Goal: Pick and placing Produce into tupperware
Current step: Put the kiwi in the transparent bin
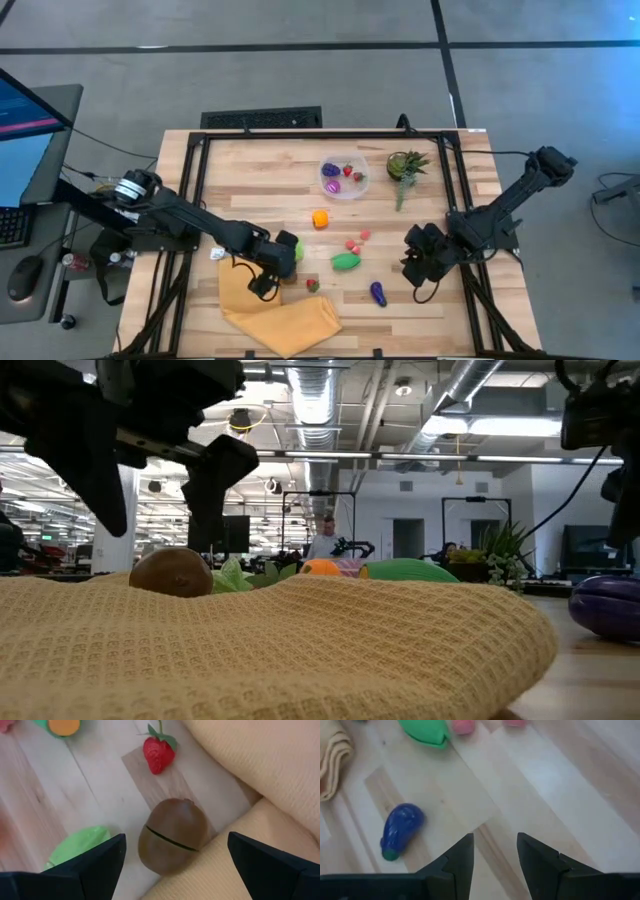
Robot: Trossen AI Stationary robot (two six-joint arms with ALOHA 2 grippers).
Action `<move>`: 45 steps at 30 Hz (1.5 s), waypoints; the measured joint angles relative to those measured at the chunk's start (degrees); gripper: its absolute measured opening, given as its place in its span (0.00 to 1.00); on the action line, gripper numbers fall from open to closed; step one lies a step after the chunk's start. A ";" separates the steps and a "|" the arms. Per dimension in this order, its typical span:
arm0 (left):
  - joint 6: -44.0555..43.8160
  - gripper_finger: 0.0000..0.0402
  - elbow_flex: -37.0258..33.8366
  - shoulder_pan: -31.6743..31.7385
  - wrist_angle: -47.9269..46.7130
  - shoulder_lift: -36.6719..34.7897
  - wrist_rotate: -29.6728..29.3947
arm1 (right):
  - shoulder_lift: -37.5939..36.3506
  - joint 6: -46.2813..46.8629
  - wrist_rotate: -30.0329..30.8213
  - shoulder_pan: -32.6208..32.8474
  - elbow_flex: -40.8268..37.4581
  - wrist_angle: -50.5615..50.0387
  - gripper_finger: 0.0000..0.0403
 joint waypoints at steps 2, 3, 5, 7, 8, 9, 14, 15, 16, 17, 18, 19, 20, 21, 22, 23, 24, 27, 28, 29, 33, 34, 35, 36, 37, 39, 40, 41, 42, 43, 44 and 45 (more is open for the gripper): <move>0.11 0.85 0.86 0.04 0.14 1.20 -0.44 | 0.00 1.49 1.38 1.23 0.00 -1.29 0.43; 0.12 0.85 0.94 0.17 -0.44 1.39 -0.46 | 0.00 2.20 2.27 1.75 0.00 -1.43 0.43; -0.01 0.85 0.99 0.35 -0.86 2.10 -0.44 | 0.00 3.57 3.64 2.85 0.00 -2.46 0.43; -0.12 0.85 1.01 0.48 -1.86 2.52 -0.38 | 0.00 4.22 4.32 3.56 0.00 -2.73 0.42; -0.42 0.85 0.99 0.51 -2.43 2.66 -0.18 | 0.00 4.48 4.75 3.89 0.00 -2.86 0.42; -0.63 0.85 1.00 0.59 -1.76 2.94 -0.11 | 0.00 4.89 5.15 4.22 0.00 -3.19 0.42; -1.50 0.85 0.99 0.63 -0.96 3.19 -0.08 | 0.00 5.22 6.78 4.88 0.00 -3.35 0.43; -1.50 0.85 0.99 0.63 -1.12 3.19 -0.08 | 0.00 5.23 6.78 4.88 0.00 -3.35 0.43; -1.50 0.85 0.99 0.63 -1.21 3.19 -0.06 | 0.00 5.21 6.78 4.88 0.00 -3.38 0.42; -1.52 0.85 0.99 0.63 -1.13 3.19 -0.04 | 0.00 5.19 6.81 4.87 0.00 -3.38 0.42; -1.53 0.85 0.96 0.63 -1.00 3.19 -0.02 | 0.00 5.16 6.87 4.85 0.00 -3.41 0.42; -1.52 0.85 0.85 0.63 -0.85 3.19 0.00 | 0.00 5.17 6.92 4.85 0.00 -3.48 0.42; -1.51 0.85 0.66 0.63 -0.63 3.19 0.02 | 0.00 5.19 7.09 4.85 0.00 -3.62 0.42; -1.50 0.85 0.49 0.63 -0.28 3.19 0.01 | 0.00 5.19 7.29 4.85 0.00 -3.68 0.42; -1.48 0.85 0.49 0.63 -0.09 3.19 0.01 | 0.00 5.21 7.59 4.85 0.00 -3.67 0.42; -1.48 0.85 0.49 0.63 0.13 3.19 0.03 | 0.00 5.24 7.93 4.87 0.00 -3.66 0.42; -1.48 0.85 0.49 0.63 0.35 3.19 0.02 | 0.00 5.26 8.06 4.87 0.00 -3.65 0.42; -0.57 0.85 0.49 0.63 1.46 4.19 0.05 | 0.00 5.26 8.11 4.88 0.00 -3.62 0.42; -0.12 0.85 0.46 0.63 1.20 4.41 0.13 | 0.00 5.26 8.11 4.88 0.00 -3.59 0.42; 0.06 0.85 0.51 0.63 1.21 5.01 0.72 | 0.00 5.27 8.11 4.88 0.00 -3.58 0.41; -0.44 0.85 0.68 0.65 1.05 6.77 1.61 | 0.00 5.44 8.10 5.25 0.00 -3.11 0.41; -0.91 0.85 0.84 0.69 1.66 7.12 1.55 | 0.02 5.68 8.07 5.42 0.00 -3.14 0.41; -1.25 0.85 0.84 0.70 1.54 7.28 1.53 | 0.01 5.76 8.08 5.61 0.00 -3.24 0.41; -1.67 0.85 0.84 0.72 1.09 7.25 1.46 | 0.00 5.79 8.09 5.66 0.00 -3.08 0.42; -1.82 0.85 0.81 0.72 1.10 7.17 1.47 | 0.00 5.85 8.09 5.64 0.00 -3.06 0.42; -1.92 0.85 0.81 0.72 1.35 7.16 1.21 | 0.02 5.83 8.09 5.64 0.00 -3.38 0.42; -1.91 0.85 0.81 0.73 1.21 7.17 1.04 | 0.00 5.85 8.09 5.62 0.00 -3.24 0.42; -1.92 0.85 0.81 0.75 1.15 7.17 1.09 | 0.01 6.01 8.09 5.62 0.00 -3.31 0.42; -1.97 0.85 0.81 0.79 1.15 7.16 1.14 | 0.02 6.21 8.10 5.62 0.00 -3.55 0.42; -2.13 0.84 0.81 0.79 1.13 7.17 1.15 | 0.01 6.28 8.11 5.62 0.00 -3.61 0.41; -2.26 0.83 0.81 0.79 1.07 7.15 1.17 | 0.00 6.44 8.11 5.62 0.00 -3.58 0.41; -2.64 0.82 0.81 0.79 1.04 7.15 1.18 | 0.01 6.66 8.14 5.62 0.00 -3.64 0.41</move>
